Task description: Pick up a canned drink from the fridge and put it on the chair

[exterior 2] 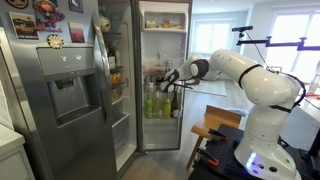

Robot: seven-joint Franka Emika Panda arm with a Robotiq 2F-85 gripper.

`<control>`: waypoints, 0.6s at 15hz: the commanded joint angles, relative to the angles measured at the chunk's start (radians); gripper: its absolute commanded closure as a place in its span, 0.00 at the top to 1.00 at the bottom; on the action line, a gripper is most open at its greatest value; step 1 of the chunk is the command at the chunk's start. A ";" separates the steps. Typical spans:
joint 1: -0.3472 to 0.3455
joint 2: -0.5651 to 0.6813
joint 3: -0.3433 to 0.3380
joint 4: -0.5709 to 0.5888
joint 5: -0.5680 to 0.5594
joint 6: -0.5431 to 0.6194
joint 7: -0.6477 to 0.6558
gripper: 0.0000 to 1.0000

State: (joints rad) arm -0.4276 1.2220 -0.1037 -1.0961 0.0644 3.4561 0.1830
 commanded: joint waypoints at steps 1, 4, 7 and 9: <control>-0.063 0.000 0.093 0.055 -0.089 0.000 0.001 0.47; -0.095 -0.011 0.128 0.037 -0.123 0.000 0.000 0.47; -0.089 -0.019 0.117 0.022 -0.111 0.000 -0.002 0.47; -0.083 -0.019 0.110 0.021 -0.108 0.000 -0.004 0.47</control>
State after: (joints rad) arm -0.5090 1.2219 0.0051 -1.0830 -0.0381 3.4562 0.1830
